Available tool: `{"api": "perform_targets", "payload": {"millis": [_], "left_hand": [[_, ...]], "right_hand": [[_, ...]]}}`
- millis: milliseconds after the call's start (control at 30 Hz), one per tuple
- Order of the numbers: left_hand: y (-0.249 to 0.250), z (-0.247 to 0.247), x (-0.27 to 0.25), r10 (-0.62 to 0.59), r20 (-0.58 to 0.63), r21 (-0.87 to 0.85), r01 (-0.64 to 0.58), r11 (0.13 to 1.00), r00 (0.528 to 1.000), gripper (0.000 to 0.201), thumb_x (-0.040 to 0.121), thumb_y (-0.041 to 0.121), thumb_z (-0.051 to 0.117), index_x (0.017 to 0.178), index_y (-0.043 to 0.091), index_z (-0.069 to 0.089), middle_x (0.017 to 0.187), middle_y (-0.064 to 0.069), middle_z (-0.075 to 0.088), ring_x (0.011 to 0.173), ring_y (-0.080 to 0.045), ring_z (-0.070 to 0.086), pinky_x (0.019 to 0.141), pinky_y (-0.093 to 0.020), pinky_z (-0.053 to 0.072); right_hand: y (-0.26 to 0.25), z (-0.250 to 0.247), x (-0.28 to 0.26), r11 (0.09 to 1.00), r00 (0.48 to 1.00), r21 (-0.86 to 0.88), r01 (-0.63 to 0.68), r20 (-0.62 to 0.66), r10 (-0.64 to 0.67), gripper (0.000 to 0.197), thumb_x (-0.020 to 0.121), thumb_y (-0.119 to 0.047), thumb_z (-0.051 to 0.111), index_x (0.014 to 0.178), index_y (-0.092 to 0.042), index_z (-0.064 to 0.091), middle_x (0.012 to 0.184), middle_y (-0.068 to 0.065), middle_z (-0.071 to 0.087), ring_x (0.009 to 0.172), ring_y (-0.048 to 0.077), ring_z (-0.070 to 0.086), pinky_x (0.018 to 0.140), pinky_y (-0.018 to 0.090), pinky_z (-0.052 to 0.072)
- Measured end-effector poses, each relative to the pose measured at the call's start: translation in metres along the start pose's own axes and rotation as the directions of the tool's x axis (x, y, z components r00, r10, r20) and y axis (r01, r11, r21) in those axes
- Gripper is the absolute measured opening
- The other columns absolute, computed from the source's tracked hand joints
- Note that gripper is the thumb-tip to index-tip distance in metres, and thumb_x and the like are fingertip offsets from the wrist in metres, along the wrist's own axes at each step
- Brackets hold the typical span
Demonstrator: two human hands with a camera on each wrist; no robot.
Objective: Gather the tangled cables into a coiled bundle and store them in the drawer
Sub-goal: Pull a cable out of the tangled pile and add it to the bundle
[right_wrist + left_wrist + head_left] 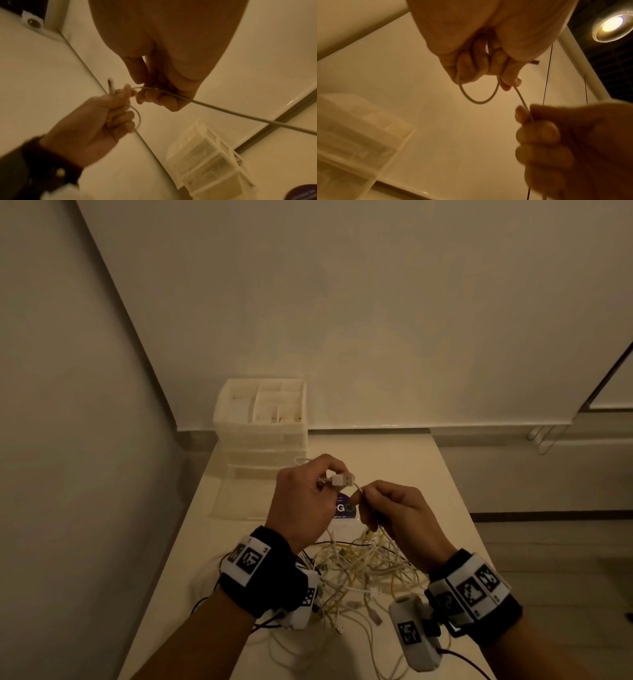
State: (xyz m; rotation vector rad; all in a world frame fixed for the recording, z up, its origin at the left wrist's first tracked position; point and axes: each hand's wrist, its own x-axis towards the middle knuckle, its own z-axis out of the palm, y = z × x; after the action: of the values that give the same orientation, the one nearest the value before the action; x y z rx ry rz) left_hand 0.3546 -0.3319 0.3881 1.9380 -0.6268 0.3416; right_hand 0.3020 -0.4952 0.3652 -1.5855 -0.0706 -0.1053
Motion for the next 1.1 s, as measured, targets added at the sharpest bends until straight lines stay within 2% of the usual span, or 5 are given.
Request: {"api": "perform_targets", "payload": {"millis": [333, 533, 800, 967, 1100], "left_hand": [[0.012, -0.062, 0.059, 0.040, -0.503, -0.062, -0.083, 0.995, 0.863, 0.007, 0.089, 0.010, 0.065, 0.083, 0.013, 0.063, 0.074, 0.015, 0.060, 0.062, 0.006, 0.053, 0.061, -0.009, 0.040], [0.007, -0.041, 0.037, -0.047, -0.275, 0.036, 0.059, 0.998, 0.960, 0.037, 0.090, 0.019, 0.065, 0.126, 0.026, 0.060, 0.049, 0.012, 0.039, 0.043, -0.001, 0.039, 0.048, -0.005, 0.032], [-0.006, 0.017, 0.006, -0.062, 0.254, 0.095, 0.039, 0.995, 0.965, 0.028, 0.091, 0.019, 0.058, 0.113, 0.033, 0.069, 0.068, 0.008, 0.067, 0.059, -0.002, 0.059, 0.061, -0.025, 0.050], [-0.003, 0.027, 0.012, -0.009, 0.164, 0.128, -0.012, 0.992, 0.986, 0.019, 0.089, 0.004, 0.051, 0.084, 0.016, 0.064, 0.069, 0.001, 0.067, 0.060, -0.012, 0.059, 0.058, -0.038, 0.047], [0.012, 0.007, 0.035, 0.058, -0.117, 0.061, -0.052, 0.997, 0.991, 0.026, 0.089, -0.007, 0.050, 0.076, 0.013, 0.059, 0.078, 0.015, 0.061, 0.070, 0.011, 0.057, 0.059, -0.006, 0.040]], "right_hand": [[0.076, -0.022, -0.008, 0.976, 0.985, -0.181, -0.119, -0.144, 0.093, 0.029, 0.099, -0.011, 0.048, 0.078, -0.016, 0.066, 0.062, 0.003, 0.051, 0.060, 0.016, 0.046, 0.062, 0.034, 0.039], [0.064, -0.019, 0.003, 0.984, 0.966, -0.086, -0.155, -0.220, 0.133, 0.030, 0.098, -0.011, 0.050, 0.073, -0.005, 0.064, 0.056, 0.005, 0.035, 0.055, 0.019, 0.030, 0.053, 0.031, 0.029], [0.012, -0.017, 0.018, 0.988, 0.995, 0.122, -0.093, -0.030, 0.098, 0.030, 0.097, -0.004, 0.044, 0.079, 0.018, 0.052, 0.050, -0.002, 0.033, 0.049, 0.013, 0.025, 0.053, 0.028, 0.022], [-0.004, -0.022, 0.023, 0.992, 0.999, 0.124, -0.039, -0.009, 0.040, 0.031, 0.098, -0.009, 0.044, 0.080, 0.011, 0.059, 0.056, 0.008, 0.039, 0.053, 0.018, 0.032, 0.054, 0.029, 0.027], [0.011, -0.020, 0.017, 0.997, 1.000, 0.081, 0.011, 0.025, -0.013, 0.033, 0.096, -0.019, 0.047, 0.087, 0.008, 0.064, 0.063, 0.013, 0.048, 0.058, 0.022, 0.039, 0.055, 0.025, 0.034]]}}
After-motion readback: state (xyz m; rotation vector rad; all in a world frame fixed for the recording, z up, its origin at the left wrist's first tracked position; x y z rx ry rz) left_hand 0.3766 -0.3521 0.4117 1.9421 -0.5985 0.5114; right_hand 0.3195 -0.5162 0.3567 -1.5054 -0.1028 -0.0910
